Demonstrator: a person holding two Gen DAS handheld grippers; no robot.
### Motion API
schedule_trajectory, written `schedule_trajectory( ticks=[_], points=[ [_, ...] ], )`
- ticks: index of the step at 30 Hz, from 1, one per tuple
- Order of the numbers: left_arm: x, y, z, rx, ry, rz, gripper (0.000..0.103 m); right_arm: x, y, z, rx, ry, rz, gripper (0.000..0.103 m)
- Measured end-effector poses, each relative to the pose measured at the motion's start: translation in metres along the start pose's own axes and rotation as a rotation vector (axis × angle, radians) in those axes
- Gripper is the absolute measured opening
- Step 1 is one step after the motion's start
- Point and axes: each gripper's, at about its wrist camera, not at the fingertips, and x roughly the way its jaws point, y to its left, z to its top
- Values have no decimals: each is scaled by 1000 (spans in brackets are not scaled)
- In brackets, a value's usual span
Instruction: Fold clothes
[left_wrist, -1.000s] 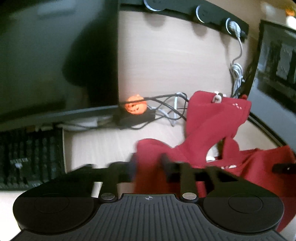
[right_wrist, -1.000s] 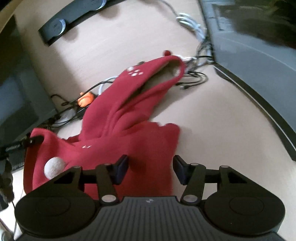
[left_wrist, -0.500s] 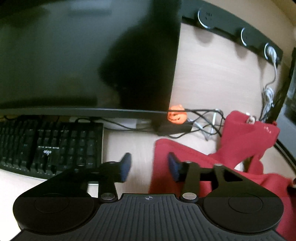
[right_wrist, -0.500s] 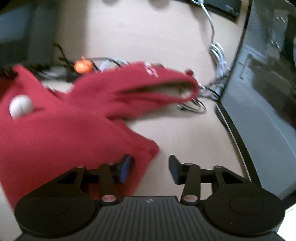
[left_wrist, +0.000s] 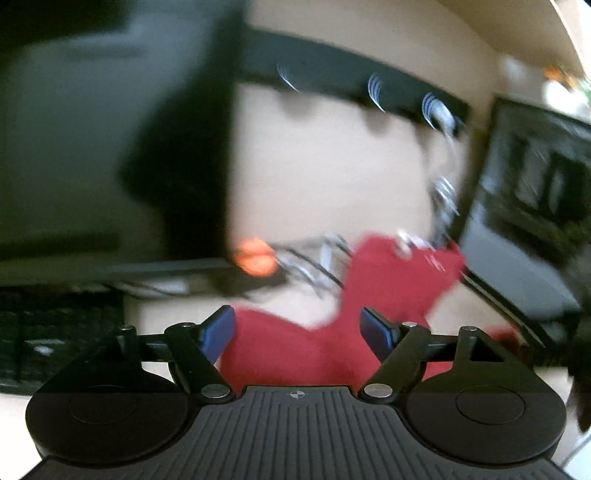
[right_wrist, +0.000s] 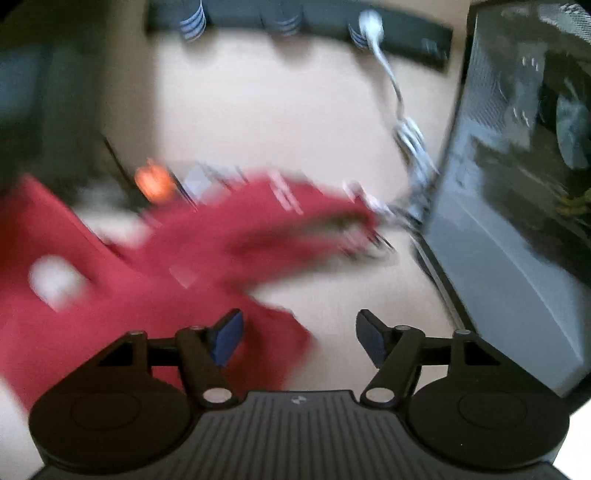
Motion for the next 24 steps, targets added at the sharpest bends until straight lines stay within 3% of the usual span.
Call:
schedule_trajectory(
  ticks=[2, 5, 7, 9, 12, 24],
  points=[
    [19, -4, -7, 14, 54, 2, 80, -16, 12, 9, 12, -54, 119, 103],
    [50, -5, -14, 6, 126, 45, 87, -11, 38, 11, -10, -54, 284, 103],
    [70, -5, -17, 10, 171, 76, 95, 11, 53, 3, -16, -18, 333, 103],
    [85, -7, -20, 35, 205, 100, 96, 46, 59, -10, -4, 67, 334, 103],
    [96, -10, -22, 63, 216, 113, 99, 72, 49, -27, 22, 108, 357, 103],
    [103, 1, -28, -10, 232, 96, 102, 73, 41, -30, 1, 81, 410, 103]
  ],
)
